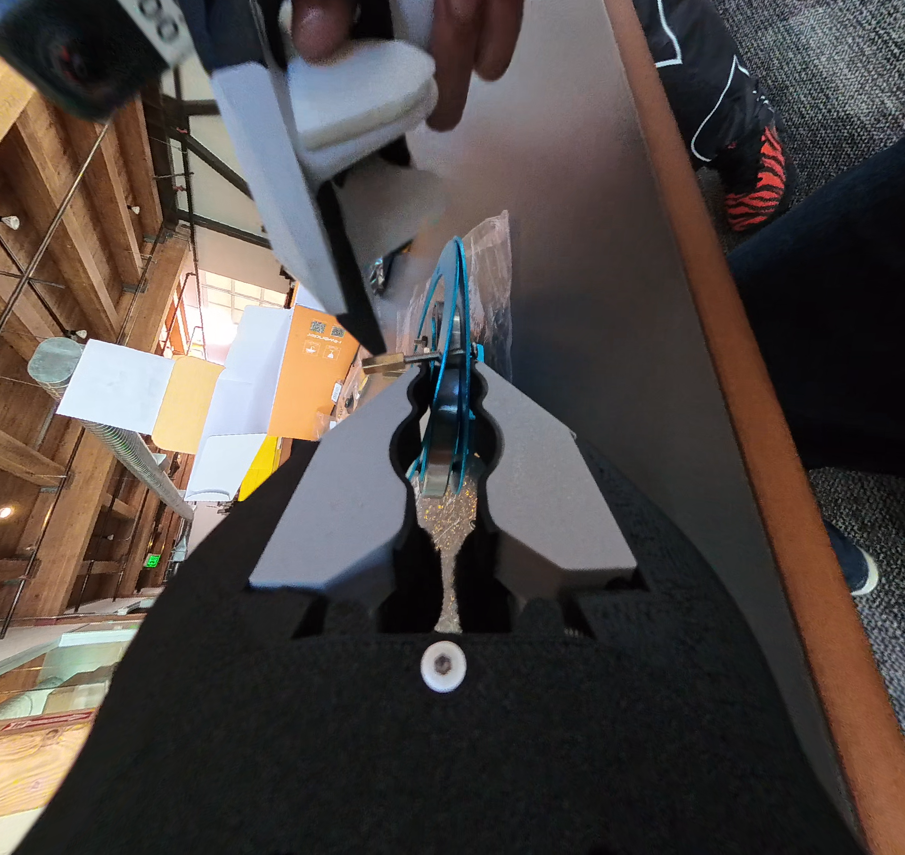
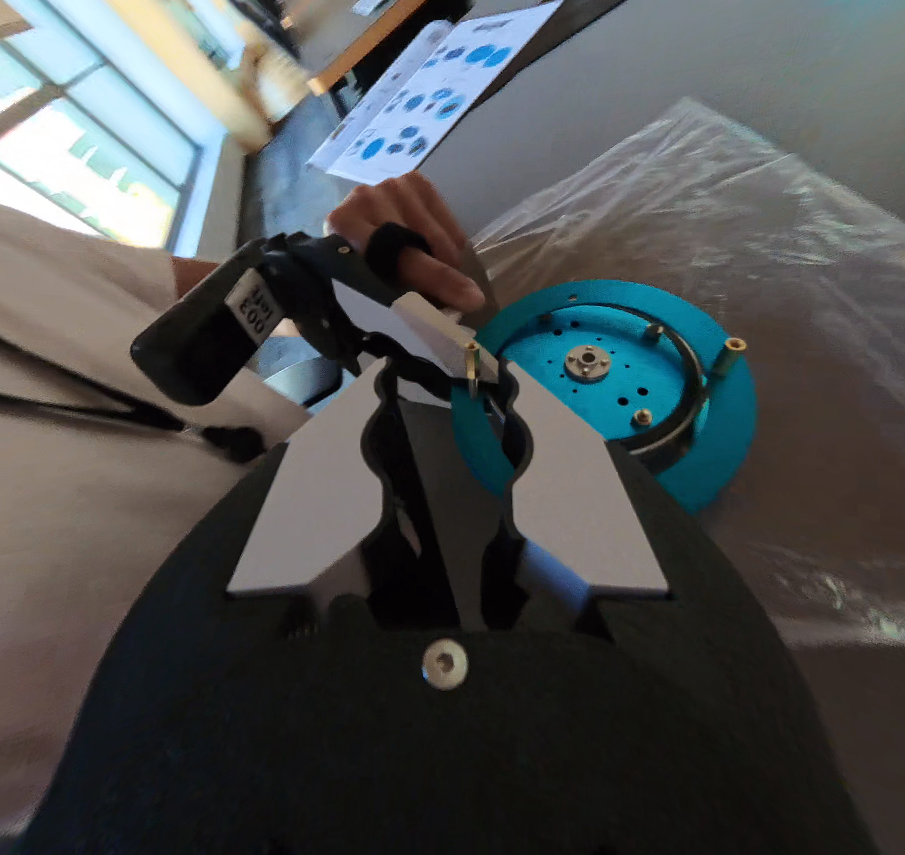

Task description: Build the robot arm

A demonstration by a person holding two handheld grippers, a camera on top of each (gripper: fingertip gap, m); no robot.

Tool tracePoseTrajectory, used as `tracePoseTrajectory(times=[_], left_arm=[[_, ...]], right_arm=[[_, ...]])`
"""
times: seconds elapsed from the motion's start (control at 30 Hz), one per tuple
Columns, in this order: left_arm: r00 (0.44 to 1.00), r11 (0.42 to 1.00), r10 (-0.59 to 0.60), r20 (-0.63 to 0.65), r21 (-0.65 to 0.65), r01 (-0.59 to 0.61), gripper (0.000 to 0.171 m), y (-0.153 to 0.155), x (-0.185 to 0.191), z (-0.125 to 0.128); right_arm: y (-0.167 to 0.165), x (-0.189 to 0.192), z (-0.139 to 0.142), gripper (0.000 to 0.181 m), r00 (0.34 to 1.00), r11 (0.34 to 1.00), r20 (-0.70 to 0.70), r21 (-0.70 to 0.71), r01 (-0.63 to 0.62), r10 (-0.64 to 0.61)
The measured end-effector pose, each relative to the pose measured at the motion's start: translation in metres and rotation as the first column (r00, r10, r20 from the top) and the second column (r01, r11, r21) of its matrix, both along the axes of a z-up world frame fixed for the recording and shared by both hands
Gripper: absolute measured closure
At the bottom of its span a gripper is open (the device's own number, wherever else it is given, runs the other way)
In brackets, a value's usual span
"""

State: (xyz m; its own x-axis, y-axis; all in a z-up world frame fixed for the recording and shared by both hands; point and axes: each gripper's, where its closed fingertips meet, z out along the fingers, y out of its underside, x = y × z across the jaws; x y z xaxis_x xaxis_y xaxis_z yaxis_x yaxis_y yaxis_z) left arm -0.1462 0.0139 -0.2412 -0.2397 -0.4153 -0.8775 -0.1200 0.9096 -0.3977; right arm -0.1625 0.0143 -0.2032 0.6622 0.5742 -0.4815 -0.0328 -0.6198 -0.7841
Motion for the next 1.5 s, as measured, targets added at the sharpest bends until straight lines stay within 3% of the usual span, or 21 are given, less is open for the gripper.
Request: tracePoseTrajectory(times=[0.17, 0.27, 0.37, 0.47, 0.57, 0.63, 0.77, 0.87, 0.93, 1.07, 1.13, 1.2, 1.27, 1.33, 1.4, 1.5], left_arm=[[1.0, 1.0, -0.004, -0.003, -0.009, 0.004, 0.157, 0.0, 0.0, 0.0], [1.0, 1.0, -0.007, -0.005, -0.011, 0.007, 0.157, 0.0, 0.0, -0.001], [1.0, 0.999, -0.003, -0.007, -0.034, 0.003, 0.156, 0.001, 0.0, 0.0], [1.0, 0.999, 0.007, -0.009, -0.037, -0.007, 0.156, 0.002, 0.0, 0.0], [1.0, 0.999, 0.015, -0.012, -0.036, -0.016, 0.156, 0.003, 0.001, 0.0], [1.0, 0.999, 0.021, -0.01, -0.032, -0.021, 0.156, 0.003, 0.001, 0.001], [1.0, 0.999, 0.03, -0.008, -0.04, -0.03, 0.156, 0.005, 0.0, 0.002], [0.999, 0.998, 0.036, -0.006, -0.043, -0.036, 0.157, 0.005, 0.001, 0.002], [0.999, 0.999, 0.034, -0.007, -0.034, -0.034, 0.157, 0.004, 0.001, 0.001], [1.0, 0.999, 0.024, -0.014, -0.032, -0.025, 0.156, 0.003, 0.002, -0.001], [1.0, 0.999, 0.017, -0.012, -0.036, -0.018, 0.156, 0.002, 0.001, -0.001], [1.0, 0.999, 0.014, -0.011, -0.04, -0.015, 0.156, 0.002, 0.001, 0.0], [1.0, 0.999, 0.012, -0.011, -0.041, -0.013, 0.156, 0.002, 0.001, 0.0], [1.0, 0.999, 0.009, -0.01, -0.038, -0.01, 0.156, 0.002, 0.001, 0.0], [1.0, 0.999, 0.007, -0.008, -0.032, -0.007, 0.156, 0.002, 0.001, -0.001], [1.0, 1.0, 0.002, -0.004, -0.031, -0.002, 0.156, 0.002, 0.001, -0.001]], right_arm=[[0.006, -0.011, -0.009, 0.158, 0.965, 0.965, -0.007, -0.036, -0.261, 0.261], [0.011, -0.009, -0.013, 0.177, 0.945, 0.937, -0.012, -0.122, -0.326, 0.327], [0.012, -0.007, -0.012, 0.176, 0.944, 0.939, 0.034, -0.112, -0.324, 0.329], [0.016, -0.007, -0.012, 0.176, 0.978, 0.983, 0.106, -0.061, -0.175, 0.181], [0.019, -0.003, -0.012, 0.176, 0.97, 0.993, 0.217, 0.046, 0.106, -0.113], [0.022, 0.001, -0.012, 0.176, 0.896, 0.936, 0.272, 0.145, 0.322, -0.35], [0.026, 0.004, -0.01, 0.177, 0.67, 0.732, 0.294, 0.299, 0.612, -0.681], [0.028, 0.008, -0.008, 0.177, 0.489, 0.589, 0.328, 0.432, 0.684, -0.808], [0.026, 0.009, -0.009, 0.176, 0.46, 0.573, 0.342, 0.449, 0.686, -0.819], [0.024, 0.009, -0.011, 0.176, 0.52, 0.59, 0.28, 0.361, 0.722, -0.807], [0.023, 0.009, -0.01, 0.175, 0.596, 0.658, 0.28, 0.344, 0.67, -0.753], [0.02, 0.014, 0.0, 0.156, 0.682, 0.725, 0.263, 0.366, 0.583, -0.682], [0.014, 0.015, 0.005, 0.152, 0.808, 0.829, 0.249, 0.341, 0.443, -0.534], [0.004, 0.01, 0.004, 0.142, 0.924, 0.93, 0.189, 0.228, 0.287, -0.331], [0.0, 0.013, 0.0, 0.129, 0.974, 0.976, 0.14, 0.151, 0.154, -0.176], [0.001, 0.011, -0.005, 0.138, 0.996, 0.993, 0.077, 0.106, -0.044, 0.036]])
